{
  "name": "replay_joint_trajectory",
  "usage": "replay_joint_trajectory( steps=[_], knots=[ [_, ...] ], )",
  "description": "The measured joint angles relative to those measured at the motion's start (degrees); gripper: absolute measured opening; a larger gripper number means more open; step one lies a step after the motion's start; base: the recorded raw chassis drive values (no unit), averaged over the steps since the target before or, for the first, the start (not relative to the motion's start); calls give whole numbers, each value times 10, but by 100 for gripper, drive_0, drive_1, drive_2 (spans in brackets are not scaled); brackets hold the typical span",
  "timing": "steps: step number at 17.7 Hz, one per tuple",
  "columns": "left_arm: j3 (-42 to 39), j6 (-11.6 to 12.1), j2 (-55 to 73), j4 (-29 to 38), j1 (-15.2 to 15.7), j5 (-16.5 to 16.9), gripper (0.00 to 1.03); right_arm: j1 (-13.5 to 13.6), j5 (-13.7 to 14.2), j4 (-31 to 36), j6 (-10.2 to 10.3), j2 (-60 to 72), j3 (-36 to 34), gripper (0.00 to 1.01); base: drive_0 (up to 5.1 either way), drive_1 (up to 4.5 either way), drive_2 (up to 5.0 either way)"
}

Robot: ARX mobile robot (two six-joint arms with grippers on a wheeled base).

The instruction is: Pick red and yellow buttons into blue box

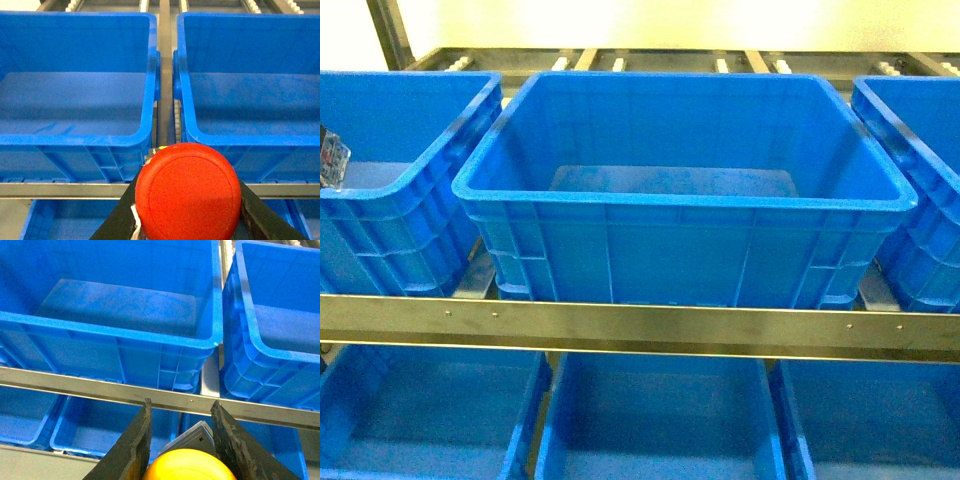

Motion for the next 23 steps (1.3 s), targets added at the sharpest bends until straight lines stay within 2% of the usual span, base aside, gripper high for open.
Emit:
replay_joint_trajectory(
  steps=[11, 23],
  knots=[
    [0, 0, 1, -1, 0, 0, 31, 0, -1, -1, 0, 1, 0, 32, -5, 421, -430],
    [0, 0, 4, -1, 0, 0, 31, 0, -1, -1, 0, 3, 0, 32, 0, 0, 0]
  ],
)
